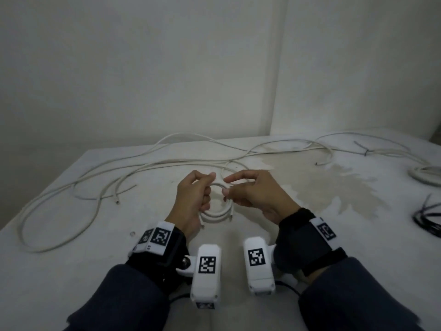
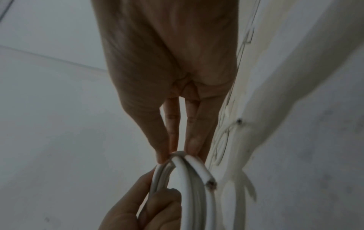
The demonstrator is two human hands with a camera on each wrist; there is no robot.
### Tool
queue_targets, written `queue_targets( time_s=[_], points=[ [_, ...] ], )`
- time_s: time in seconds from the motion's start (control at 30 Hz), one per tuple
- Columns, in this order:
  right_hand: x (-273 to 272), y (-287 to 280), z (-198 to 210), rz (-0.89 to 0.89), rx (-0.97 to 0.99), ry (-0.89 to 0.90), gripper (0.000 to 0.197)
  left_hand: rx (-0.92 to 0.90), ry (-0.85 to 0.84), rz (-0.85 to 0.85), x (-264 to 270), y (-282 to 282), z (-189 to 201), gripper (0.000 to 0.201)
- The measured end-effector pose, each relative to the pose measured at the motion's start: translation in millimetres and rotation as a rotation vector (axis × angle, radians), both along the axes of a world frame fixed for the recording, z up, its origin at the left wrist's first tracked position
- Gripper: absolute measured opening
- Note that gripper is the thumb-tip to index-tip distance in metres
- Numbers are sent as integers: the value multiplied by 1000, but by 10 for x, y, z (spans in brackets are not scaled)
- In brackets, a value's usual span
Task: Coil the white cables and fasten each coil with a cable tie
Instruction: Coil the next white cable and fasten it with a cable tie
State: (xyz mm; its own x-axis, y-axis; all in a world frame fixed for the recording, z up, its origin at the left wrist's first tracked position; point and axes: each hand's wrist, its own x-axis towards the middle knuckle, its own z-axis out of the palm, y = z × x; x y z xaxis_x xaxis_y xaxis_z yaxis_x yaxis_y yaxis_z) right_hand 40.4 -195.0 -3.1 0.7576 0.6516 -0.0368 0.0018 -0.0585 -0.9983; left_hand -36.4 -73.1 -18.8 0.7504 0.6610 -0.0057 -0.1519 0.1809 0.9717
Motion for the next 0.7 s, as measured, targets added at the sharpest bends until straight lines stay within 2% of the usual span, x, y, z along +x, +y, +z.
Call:
queue_targets(
  time_s=[0.13, 0.2, 0.4, 0.47, 0.53, 0.6, 0.7],
  points=[
    [103, -324, 40, -47, 0, 7, 6, -33, -9, -46, 148, -226, -29, 42],
    [205, -540, 39, -124, -24, -1, 8, -43, 4, -87, 274, -398, -51, 43],
    [675, -1453, -34, -503, -350, -230, 22, -87, 2, -228, 730, -994, -82, 41],
    [787, -1803, -33, -634, -463, -306, 17, -64, 10, -258, 840, -1162, -104, 40],
    [862, -2129, -12, -734, -595, -364, 3, -31, 14, -276, 917, -1289, -123, 40],
    [952, -2412, -21, -784, -734, -386, 14, -24, 6, -288, 957, -1358, -131, 40],
    [1029, -2696, -16, -772, -874, -322, 28, 7, -4, -304, 966, -1392, -140, 39]
  ],
)
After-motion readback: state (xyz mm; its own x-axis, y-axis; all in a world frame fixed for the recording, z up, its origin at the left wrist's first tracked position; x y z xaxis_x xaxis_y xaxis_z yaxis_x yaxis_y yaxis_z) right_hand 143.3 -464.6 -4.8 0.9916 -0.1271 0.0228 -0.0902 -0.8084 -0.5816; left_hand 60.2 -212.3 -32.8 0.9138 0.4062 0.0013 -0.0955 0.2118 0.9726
